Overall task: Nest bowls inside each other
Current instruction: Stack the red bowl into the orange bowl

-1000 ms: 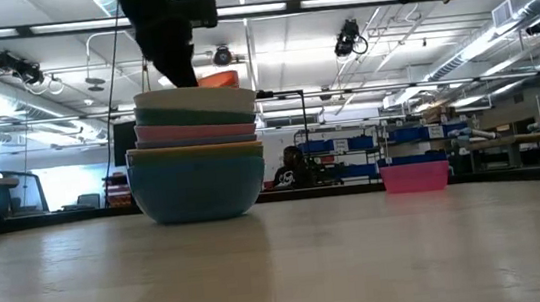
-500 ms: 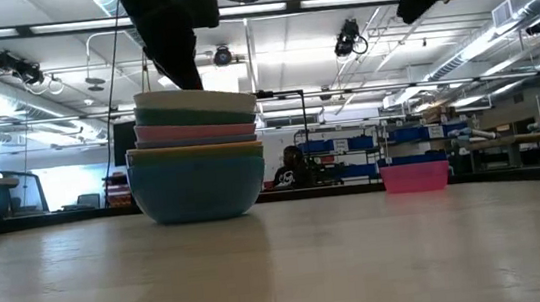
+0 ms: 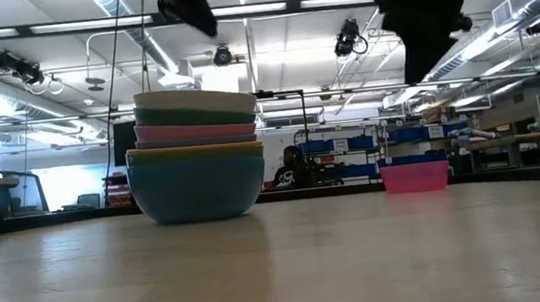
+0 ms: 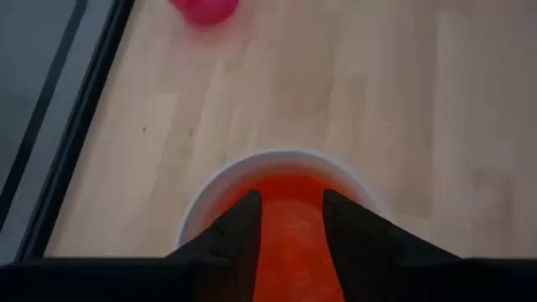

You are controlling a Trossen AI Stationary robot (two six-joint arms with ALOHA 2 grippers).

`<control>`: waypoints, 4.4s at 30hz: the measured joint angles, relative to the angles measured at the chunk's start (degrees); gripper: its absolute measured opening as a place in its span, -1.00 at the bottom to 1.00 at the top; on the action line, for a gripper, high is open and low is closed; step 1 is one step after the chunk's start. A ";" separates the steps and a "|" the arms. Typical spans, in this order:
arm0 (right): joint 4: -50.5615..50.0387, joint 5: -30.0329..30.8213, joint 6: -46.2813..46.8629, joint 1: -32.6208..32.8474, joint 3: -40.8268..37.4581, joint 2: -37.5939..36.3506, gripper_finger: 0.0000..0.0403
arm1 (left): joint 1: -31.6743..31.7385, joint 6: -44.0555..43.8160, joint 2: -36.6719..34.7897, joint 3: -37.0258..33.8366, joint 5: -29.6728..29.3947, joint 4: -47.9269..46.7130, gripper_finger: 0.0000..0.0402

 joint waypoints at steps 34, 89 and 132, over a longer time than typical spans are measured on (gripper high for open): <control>22.27 -23.14 -25.34 -29.10 -2.15 22.21 -0.42 | -31.20 -43.06 0.00 16.05 -13.37 -22.79 -0.32; 56.93 -34.65 -27.95 5.68 7.33 14.99 -1.00 | -40.45 -62.94 0.07 8.05 -31.71 -37.44 -0.32; 33.13 -33.52 -34.27 5.73 32.89 36.57 -0.42 | -40.50 -63.15 0.04 7.96 -33.39 -37.39 -0.32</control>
